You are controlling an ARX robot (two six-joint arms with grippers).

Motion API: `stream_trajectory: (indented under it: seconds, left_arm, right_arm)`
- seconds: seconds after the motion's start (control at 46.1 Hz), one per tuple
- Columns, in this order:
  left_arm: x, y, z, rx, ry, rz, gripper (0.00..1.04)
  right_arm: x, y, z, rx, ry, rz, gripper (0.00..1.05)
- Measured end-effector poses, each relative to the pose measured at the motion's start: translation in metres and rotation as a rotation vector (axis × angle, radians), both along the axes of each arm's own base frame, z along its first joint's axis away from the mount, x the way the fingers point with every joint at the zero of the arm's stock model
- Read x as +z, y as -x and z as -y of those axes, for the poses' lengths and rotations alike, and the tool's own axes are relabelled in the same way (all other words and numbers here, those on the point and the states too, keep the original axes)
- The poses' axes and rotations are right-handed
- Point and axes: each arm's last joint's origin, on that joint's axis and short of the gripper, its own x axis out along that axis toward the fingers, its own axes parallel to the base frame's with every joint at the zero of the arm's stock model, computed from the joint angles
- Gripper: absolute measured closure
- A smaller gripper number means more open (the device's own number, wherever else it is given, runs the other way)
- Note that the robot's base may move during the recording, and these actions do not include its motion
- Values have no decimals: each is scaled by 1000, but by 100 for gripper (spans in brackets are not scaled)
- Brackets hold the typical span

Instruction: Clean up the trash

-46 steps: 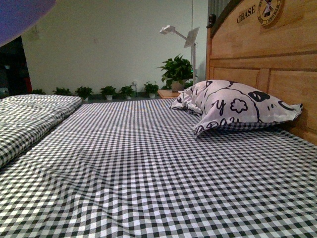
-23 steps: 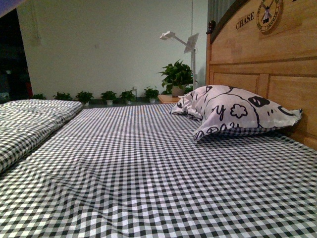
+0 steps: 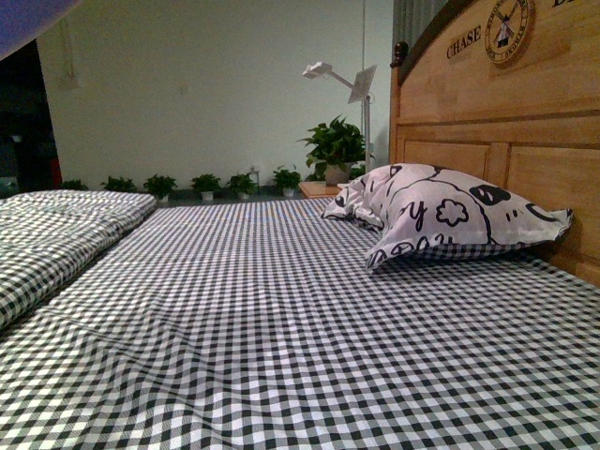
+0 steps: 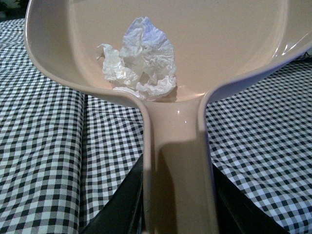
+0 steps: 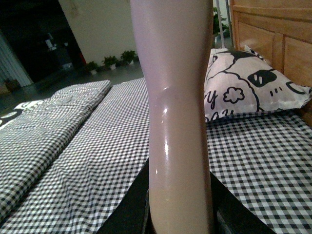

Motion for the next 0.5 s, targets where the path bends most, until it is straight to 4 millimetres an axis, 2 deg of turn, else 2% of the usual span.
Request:
stream_trajectory:
  seconds: [0.498]
  left_arm:
    - [0, 0, 0, 0, 0, 0, 77]
  right_arm:
    - [0, 0, 0, 0, 0, 0, 85]
